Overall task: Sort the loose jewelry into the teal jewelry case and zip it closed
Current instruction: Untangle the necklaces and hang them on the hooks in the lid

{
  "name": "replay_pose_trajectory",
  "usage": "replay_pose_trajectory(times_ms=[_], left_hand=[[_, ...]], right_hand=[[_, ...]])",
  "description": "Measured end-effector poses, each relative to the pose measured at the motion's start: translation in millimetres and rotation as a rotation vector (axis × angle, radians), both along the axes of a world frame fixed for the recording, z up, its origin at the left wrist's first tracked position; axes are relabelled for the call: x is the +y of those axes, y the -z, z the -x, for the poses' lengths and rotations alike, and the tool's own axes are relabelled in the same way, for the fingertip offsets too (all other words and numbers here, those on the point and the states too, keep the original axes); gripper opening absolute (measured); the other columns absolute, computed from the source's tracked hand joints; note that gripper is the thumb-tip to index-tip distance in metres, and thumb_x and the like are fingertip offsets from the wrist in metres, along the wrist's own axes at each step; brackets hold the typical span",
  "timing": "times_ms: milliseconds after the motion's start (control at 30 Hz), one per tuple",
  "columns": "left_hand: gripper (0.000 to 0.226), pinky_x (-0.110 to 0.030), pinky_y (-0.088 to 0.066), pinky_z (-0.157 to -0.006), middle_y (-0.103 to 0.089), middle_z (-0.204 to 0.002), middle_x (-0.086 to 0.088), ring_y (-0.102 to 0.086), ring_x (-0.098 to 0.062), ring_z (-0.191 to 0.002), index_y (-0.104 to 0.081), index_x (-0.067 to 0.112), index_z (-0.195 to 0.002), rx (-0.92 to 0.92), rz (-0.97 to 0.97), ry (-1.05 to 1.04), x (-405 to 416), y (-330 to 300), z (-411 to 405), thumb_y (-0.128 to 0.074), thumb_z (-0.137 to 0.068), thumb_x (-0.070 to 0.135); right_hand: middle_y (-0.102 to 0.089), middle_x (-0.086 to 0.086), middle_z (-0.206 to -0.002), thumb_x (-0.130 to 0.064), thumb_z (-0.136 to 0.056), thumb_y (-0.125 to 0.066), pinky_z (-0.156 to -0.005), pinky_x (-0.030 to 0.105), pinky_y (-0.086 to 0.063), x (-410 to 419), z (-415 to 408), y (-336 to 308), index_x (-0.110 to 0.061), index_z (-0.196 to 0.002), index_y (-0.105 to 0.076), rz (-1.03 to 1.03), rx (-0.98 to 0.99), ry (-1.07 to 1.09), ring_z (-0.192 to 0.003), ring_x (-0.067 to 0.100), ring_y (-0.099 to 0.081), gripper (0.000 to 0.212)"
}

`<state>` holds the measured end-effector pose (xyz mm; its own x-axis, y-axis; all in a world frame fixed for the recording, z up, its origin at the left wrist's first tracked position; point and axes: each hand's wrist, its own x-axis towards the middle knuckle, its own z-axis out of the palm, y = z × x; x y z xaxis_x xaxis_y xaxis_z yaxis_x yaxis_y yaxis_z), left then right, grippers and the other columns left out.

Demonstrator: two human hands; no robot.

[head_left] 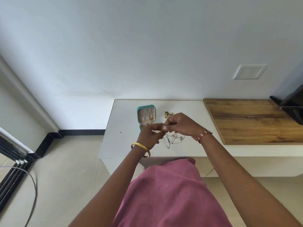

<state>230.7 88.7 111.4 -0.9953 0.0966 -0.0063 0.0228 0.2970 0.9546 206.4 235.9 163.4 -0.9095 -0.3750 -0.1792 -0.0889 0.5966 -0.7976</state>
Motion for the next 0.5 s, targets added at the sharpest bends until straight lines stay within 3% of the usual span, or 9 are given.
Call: replay_pose_trajectory(times_ms=[133,233,400,500], left_hand=[[0.020,-0.014,-0.053,-0.055,-0.065,-0.078,-0.004,-0.062,-0.001,-0.056,-0.067,0.000,-0.102,-0.054,-0.079,-0.056,-3.9,3.5,2.7,-0.062,-0.084,0.007],[0.016,-0.012,-0.052,-0.056,-0.063,-0.070,0.002,-0.060,0.003,-0.050,-0.068,0.000,-0.097,-0.055,-0.106,-0.057,-5.5,3.9,3.4,-0.064,-0.082,0.004],[0.013,-0.019,-0.045,-0.061,-0.060,-0.071,-0.004,-0.053,-0.012,-0.066,-0.066,0.006,-0.079,-0.111,-0.172,-0.081,-5.4,-2.1,5.9,-0.055,-0.085,0.003],[0.026,-0.026,-0.041,-0.067,-0.061,-0.075,-0.007,-0.052,-0.016,-0.072,-0.063,0.013,-0.069,-0.156,-0.267,-0.117,-7.5,-4.6,6.1,-0.047,-0.088,0.005]], right_hand=[[-0.058,0.004,-0.069,-0.009,-0.084,-0.063,-0.055,0.012,-0.034,1.4,-0.9,-4.5,0.000,-0.085,-0.069,-0.030,0.029,-0.004,-0.065,0.011,-0.044,0.010],[-0.060,0.004,-0.073,-0.009,-0.084,-0.063,-0.064,0.020,-0.036,2.4,-1.9,-5.6,-0.009,-0.077,-0.068,-0.009,0.014,-0.001,-0.072,0.013,-0.047,0.008],[-0.066,0.005,-0.080,-0.009,-0.085,-0.061,-0.076,0.030,-0.043,5.6,-0.7,-3.3,-0.018,-0.069,-0.064,0.063,-0.071,0.026,-0.079,0.014,-0.055,0.018],[-0.067,0.005,-0.076,-0.003,-0.087,-0.053,-0.078,0.030,-0.045,6.3,-0.3,3.6,-0.013,-0.069,-0.062,0.265,-0.203,0.063,-0.079,0.015,-0.062,0.022]])
